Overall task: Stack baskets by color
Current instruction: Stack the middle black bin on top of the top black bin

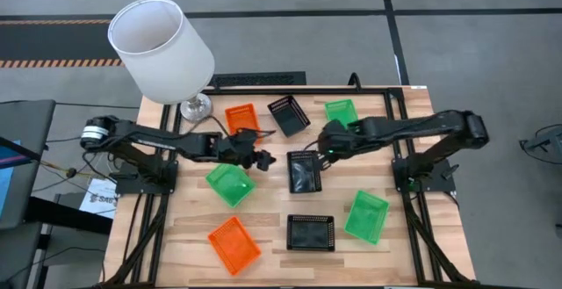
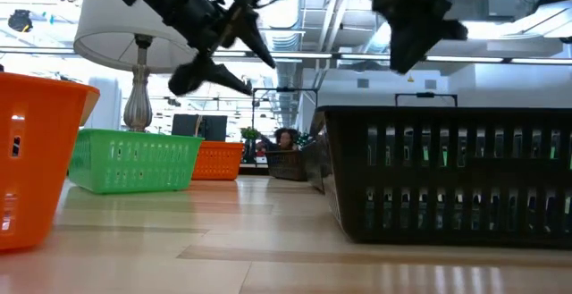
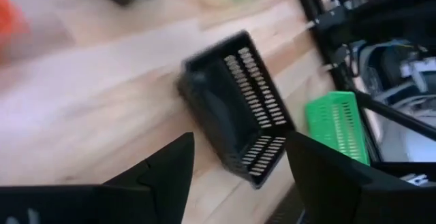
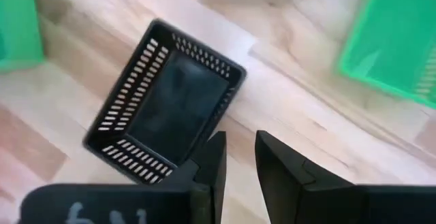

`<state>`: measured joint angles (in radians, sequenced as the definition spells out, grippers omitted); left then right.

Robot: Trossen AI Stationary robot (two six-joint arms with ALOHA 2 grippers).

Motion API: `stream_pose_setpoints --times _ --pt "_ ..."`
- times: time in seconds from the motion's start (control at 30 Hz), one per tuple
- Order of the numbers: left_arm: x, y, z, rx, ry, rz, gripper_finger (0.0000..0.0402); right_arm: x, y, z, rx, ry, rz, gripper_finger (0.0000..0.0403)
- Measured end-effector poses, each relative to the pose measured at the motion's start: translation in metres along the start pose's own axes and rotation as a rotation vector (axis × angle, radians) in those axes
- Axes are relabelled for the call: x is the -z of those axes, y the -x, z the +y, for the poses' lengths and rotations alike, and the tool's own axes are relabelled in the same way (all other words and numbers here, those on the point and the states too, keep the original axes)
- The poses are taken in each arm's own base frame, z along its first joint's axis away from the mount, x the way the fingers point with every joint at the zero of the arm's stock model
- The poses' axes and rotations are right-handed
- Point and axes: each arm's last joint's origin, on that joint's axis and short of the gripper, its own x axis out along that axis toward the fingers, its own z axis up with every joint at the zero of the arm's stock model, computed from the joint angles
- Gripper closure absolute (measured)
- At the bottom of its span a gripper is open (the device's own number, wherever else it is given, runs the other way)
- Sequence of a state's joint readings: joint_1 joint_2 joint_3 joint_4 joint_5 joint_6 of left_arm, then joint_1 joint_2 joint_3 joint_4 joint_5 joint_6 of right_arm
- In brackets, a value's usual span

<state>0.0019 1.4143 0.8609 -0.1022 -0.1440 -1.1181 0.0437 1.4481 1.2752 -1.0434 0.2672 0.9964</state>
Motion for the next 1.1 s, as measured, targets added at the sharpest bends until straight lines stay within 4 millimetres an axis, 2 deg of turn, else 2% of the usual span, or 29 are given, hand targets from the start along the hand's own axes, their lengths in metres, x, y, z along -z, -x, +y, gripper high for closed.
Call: stream_pose_setpoints --times 0.2,0.37,0.6,0.8,0.93,1.1 --pt "0.01 -0.038 0.002 0.008 0.103 0.047 0.0168 0.011 0.036 -0.012 -0.061 -0.061 -0.065 0.0301" --pt "0.01 -0.063 -0.01 -0.027 0.091 0.109 0.0168 0.021 0.052 -0.016 -0.108 -0.087 -0.086 0.0301" --pt "0.009 -0.096 -0.02 -0.191 0.048 0.172 0.0168 0.03 0.057 -0.012 -0.122 -0.065 -0.094 0.0301" --pt "0.009 -0.118 -0.026 -0.195 0.032 0.211 0.0171 0.036 0.053 -0.006 -0.114 -0.035 -0.079 0.0301" --pt "0.009 -0.119 -0.021 -0.236 0.06 0.213 0.0201 0.04 0.054 -0.004 -0.118 -0.034 -0.073 0.03" --pt "0.007 -0.116 -0.02 -0.273 0.046 0.186 0.0275 0.044 0.055 -0.003 -0.113 -0.009 -0.063 0.03"
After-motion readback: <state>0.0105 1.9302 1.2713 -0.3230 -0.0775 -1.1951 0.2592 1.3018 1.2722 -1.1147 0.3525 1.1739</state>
